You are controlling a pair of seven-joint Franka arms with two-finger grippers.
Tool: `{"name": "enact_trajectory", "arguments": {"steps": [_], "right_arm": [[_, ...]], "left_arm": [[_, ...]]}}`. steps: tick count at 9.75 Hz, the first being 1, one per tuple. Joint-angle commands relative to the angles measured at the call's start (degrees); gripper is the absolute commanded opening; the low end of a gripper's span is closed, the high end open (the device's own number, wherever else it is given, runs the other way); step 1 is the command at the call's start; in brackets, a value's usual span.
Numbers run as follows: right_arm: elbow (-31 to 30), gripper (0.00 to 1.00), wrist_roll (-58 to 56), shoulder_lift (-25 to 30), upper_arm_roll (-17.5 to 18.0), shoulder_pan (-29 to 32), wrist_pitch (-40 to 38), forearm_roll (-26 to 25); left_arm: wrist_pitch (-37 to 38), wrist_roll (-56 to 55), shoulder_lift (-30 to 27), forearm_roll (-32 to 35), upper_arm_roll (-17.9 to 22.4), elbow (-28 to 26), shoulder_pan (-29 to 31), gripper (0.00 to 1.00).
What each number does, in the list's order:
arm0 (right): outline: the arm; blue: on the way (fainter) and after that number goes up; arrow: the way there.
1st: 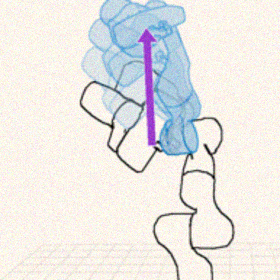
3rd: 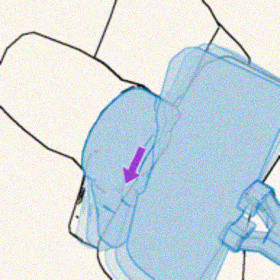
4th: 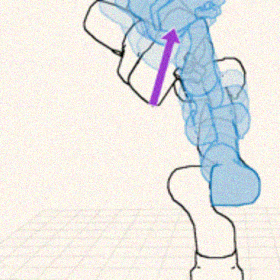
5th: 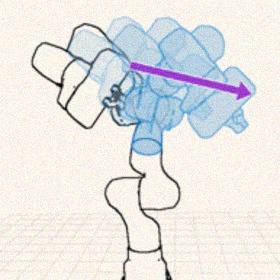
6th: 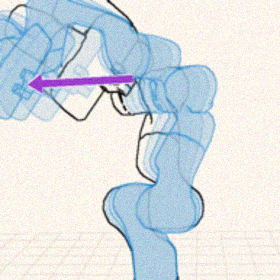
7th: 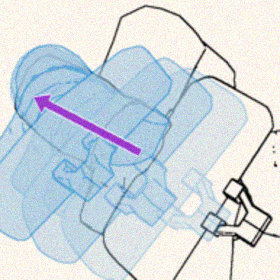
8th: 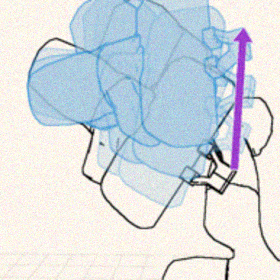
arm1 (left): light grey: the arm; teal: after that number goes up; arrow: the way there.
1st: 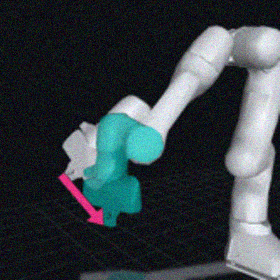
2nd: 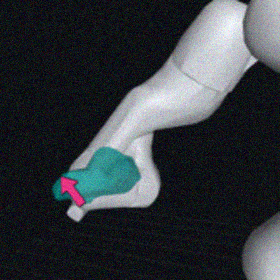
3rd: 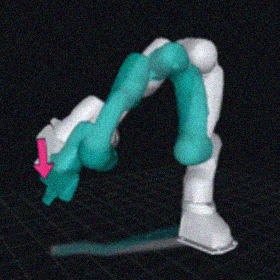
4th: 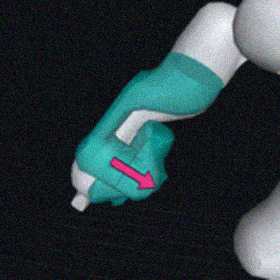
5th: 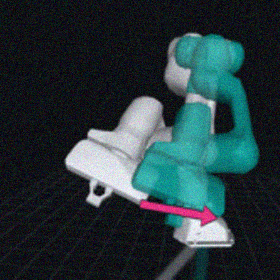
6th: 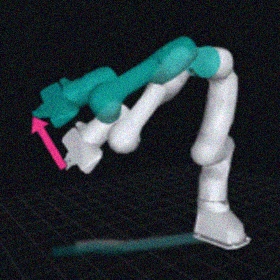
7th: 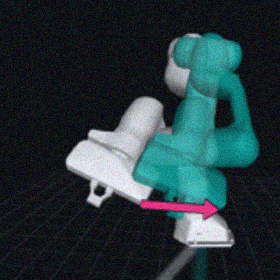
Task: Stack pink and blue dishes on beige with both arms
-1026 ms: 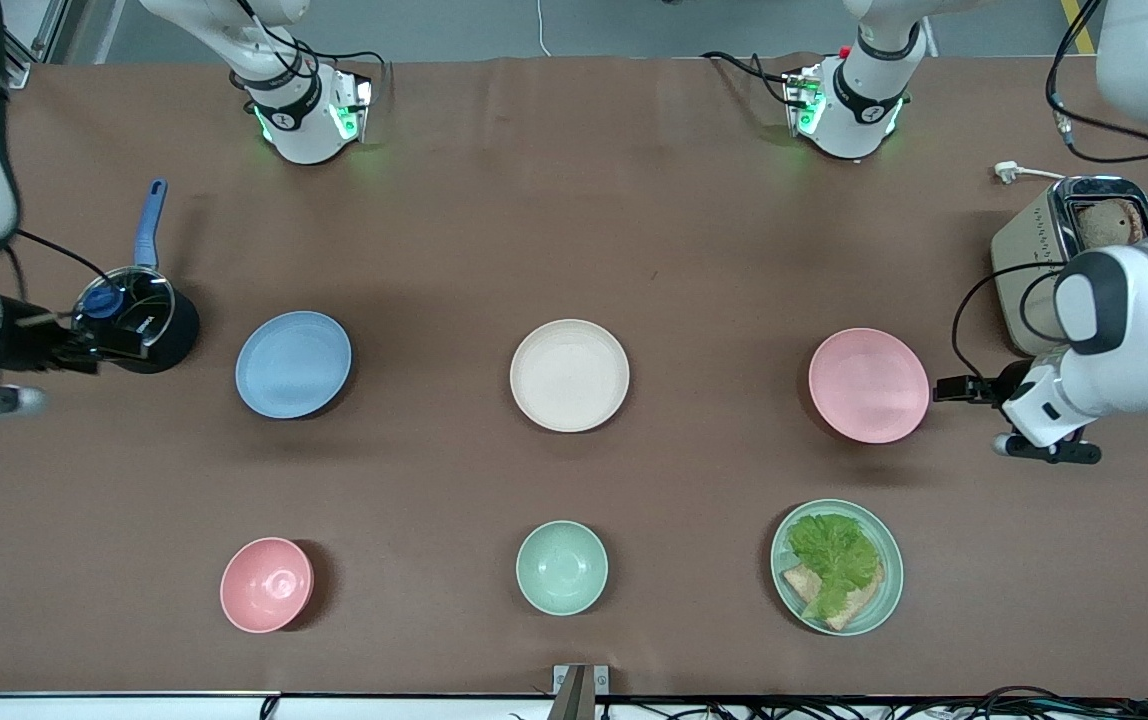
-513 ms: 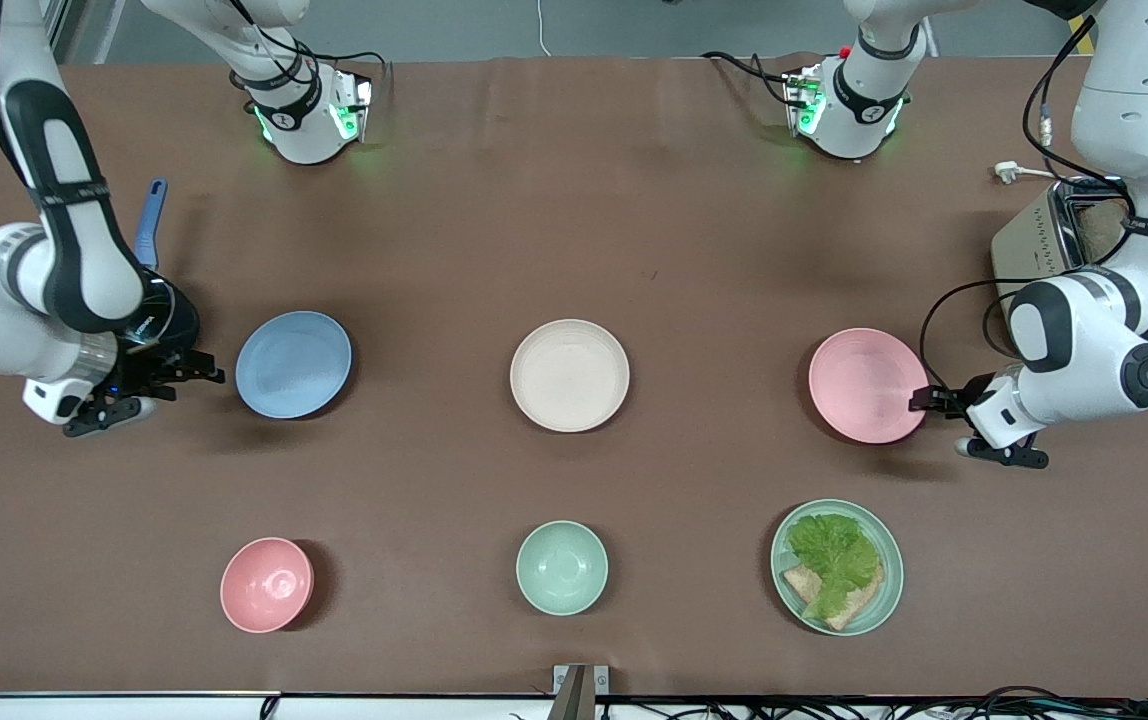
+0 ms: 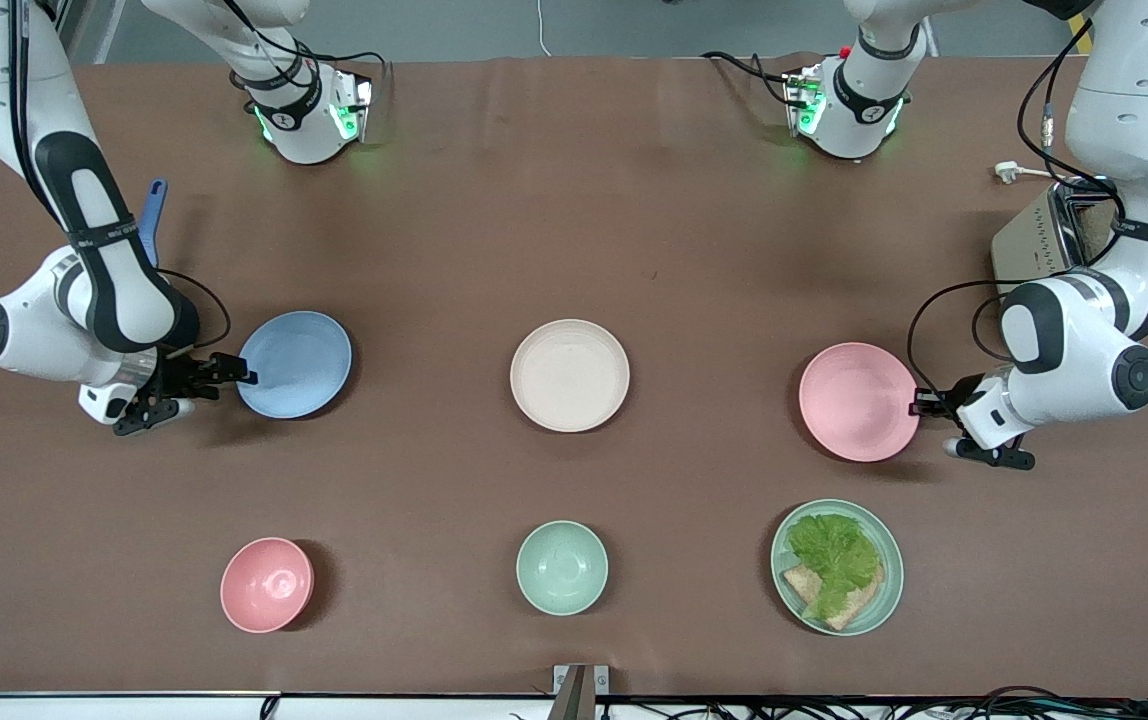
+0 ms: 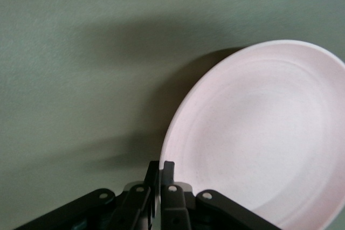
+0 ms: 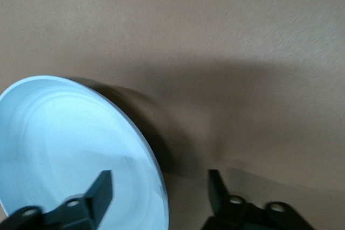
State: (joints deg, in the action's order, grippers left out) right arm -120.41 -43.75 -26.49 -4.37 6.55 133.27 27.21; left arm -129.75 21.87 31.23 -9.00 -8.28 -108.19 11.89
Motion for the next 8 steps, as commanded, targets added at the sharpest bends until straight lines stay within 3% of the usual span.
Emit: {"name": "enact_trajectory", "arguments": {"steps": [1, 3, 5, 7, 8], "right_arm": [[-2.0, 0.56, -1.4, 0.7, 0.2, -0.2, 0.3, 2.1], [-1.9, 0.04, -1.2, 0.7, 0.2, 0.0, 0.1, 2.1], [-1.4, 0.01, -0.8, 0.7, 0.1, 0.1, -1.0, 2.4], [0.3, 0.01, 1.0, 1.0, -0.1, 0.2, -4.7, 2.6], [4.0, 0.01, 3.4, 2.3, -1.8, 0.0, -12.4, 2.5]], "left_arm": [[5.0, -3.5, -4.0, -4.0, -3.6, 1.2, 0.0, 0.00], [8.9, -17.1, -6.7, -4.4, -11.3, 2.8, -0.4, 0.00], [5.9, -30.4, -6.4, -4.3, -18.5, 2.6, -1.9, 0.00], [-0.9, -43.6, -4.4, -3.9, -19.2, 1.8, -10.0, 0.00], [-4.4, -50.2, -3.1, -3.4, -19.1, 2.0, -14.1, 0.00]]}}
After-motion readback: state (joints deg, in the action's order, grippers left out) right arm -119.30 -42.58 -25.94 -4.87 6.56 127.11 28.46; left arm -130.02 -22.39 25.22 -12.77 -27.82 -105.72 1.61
